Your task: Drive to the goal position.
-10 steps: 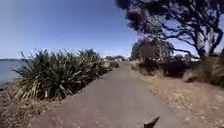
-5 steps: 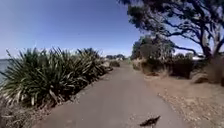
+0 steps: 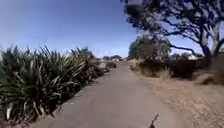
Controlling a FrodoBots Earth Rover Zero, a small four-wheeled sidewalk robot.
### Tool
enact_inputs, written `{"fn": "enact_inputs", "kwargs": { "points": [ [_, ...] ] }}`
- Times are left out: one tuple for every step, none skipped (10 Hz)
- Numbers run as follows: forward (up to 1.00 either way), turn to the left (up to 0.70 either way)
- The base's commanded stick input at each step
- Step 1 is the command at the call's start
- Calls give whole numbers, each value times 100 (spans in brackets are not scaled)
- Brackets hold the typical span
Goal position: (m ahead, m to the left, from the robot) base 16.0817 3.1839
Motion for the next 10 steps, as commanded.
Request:
{"fn": "enact_inputs", "kwargs": {
  "points": [
    [70,0],
    [70,0],
    [70,0],
    [70,0],
    [70,0],
    [70,0],
    [70,0],
    [70,0],
    [70,0],
    [70,0]
  ]
}}
